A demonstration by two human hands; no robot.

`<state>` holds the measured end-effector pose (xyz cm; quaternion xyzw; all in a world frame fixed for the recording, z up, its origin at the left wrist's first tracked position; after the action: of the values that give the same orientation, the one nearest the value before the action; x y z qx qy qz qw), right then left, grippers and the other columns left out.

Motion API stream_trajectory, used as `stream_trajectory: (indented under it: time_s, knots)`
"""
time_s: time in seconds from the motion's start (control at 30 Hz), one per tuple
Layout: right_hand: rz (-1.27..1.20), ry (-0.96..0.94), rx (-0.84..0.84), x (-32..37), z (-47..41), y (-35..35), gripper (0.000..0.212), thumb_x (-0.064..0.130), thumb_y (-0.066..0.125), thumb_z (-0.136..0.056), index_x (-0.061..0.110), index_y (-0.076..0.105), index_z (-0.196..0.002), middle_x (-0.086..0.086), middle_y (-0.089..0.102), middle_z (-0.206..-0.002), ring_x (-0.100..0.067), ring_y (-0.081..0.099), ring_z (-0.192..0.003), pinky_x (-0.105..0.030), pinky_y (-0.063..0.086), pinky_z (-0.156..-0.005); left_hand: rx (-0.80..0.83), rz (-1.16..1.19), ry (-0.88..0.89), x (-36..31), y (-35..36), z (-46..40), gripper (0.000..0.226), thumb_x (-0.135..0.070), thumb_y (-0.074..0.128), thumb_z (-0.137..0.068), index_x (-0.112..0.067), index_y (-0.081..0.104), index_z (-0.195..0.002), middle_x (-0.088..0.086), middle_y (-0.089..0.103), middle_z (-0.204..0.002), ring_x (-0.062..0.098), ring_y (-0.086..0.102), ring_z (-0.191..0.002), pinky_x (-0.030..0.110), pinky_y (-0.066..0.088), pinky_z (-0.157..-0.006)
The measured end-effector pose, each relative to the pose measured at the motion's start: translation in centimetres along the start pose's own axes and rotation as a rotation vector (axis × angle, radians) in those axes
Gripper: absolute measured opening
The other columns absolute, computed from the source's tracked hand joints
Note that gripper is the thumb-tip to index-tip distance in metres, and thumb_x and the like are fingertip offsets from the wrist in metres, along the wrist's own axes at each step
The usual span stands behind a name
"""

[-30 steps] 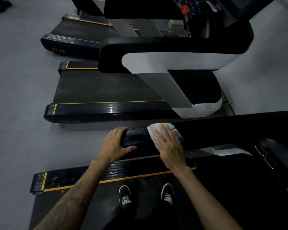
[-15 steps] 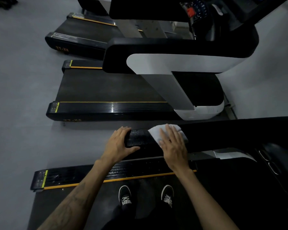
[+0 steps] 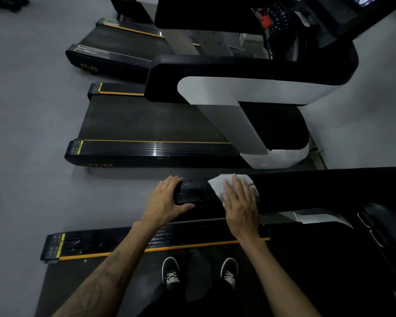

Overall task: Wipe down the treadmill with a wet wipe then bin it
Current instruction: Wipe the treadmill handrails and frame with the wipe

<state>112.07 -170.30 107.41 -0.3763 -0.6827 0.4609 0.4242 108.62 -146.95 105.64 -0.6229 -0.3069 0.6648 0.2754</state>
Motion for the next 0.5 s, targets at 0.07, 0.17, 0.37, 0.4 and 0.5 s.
stream_trajectory:
  time_s: [0.07,0.17,0.37,0.4,0.5]
  knots:
    - [-0.009,0.134,-0.016,1.1,-1.0,0.5,0.052,0.037,0.027,-0.108,0.018,0.047,-0.152,-0.012,0.035,-0.163,-0.032,0.027,-0.153,-0.055,0.022,-0.125,-0.005,-0.005,-0.006,0.1,0.0,0.1,0.093,-0.061,0.082,-0.074,-0.015,0.049,-0.147,0.006,0.051,-0.152,0.026,0.039,-0.147,0.049,0.03,-0.123]
    - [0.004,0.006,0.011,4.9,-0.7,2.1,0.05,0.034,0.031,-0.107,0.021,0.047,-0.152,-0.011,0.035,-0.163,-0.033,0.028,-0.153,-0.056,0.025,-0.123,-0.005,0.018,-0.009,0.1,0.0,0.3,0.092,-0.056,0.085,-0.075,-0.014,0.049,-0.148,0.008,0.051,-0.152,0.026,0.038,-0.148,0.046,0.029,-0.124]
    - [-0.033,-0.202,-0.008,2.8,1.5,0.6,0.051,0.022,0.043,-0.103,0.024,0.044,-0.154,-0.006,0.031,-0.166,-0.024,0.02,-0.156,-0.048,0.019,-0.126,0.03,0.041,-0.026,-0.1,-0.3,0.1,0.092,-0.05,0.087,-0.076,-0.014,0.046,-0.15,0.008,0.046,-0.157,0.025,0.033,-0.151,0.043,0.026,-0.125]
    - [-0.046,-0.15,-0.014,2.2,1.2,0.4,0.05,0.022,0.041,-0.103,0.024,0.045,-0.154,-0.006,0.032,-0.166,-0.024,0.022,-0.156,-0.049,0.021,-0.126,0.042,0.046,-0.022,-0.1,-0.3,0.0,0.092,-0.05,0.086,-0.077,-0.014,0.046,-0.151,0.008,0.044,-0.158,0.025,0.032,-0.152,0.043,0.025,-0.126]
    - [-0.037,0.019,-0.033,3.2,0.1,1.0,0.048,0.028,0.037,-0.104,0.02,0.051,-0.15,-0.01,0.039,-0.161,-0.031,0.03,-0.153,-0.058,0.029,-0.121,0.072,0.07,-0.014,0.2,-0.5,0.1,0.092,-0.048,0.086,-0.078,-0.016,0.043,-0.152,0.008,0.037,-0.162,0.024,0.03,-0.152,0.047,0.027,-0.125]
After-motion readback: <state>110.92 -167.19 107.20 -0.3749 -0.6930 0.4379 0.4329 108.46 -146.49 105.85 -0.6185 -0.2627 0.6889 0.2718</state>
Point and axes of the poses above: each hand's wrist, its own z-axis away from the middle knuckle, its own y-axis out of the palm, x = y × z, the point moved 8 cm from there along -z, towards the middle knuckle
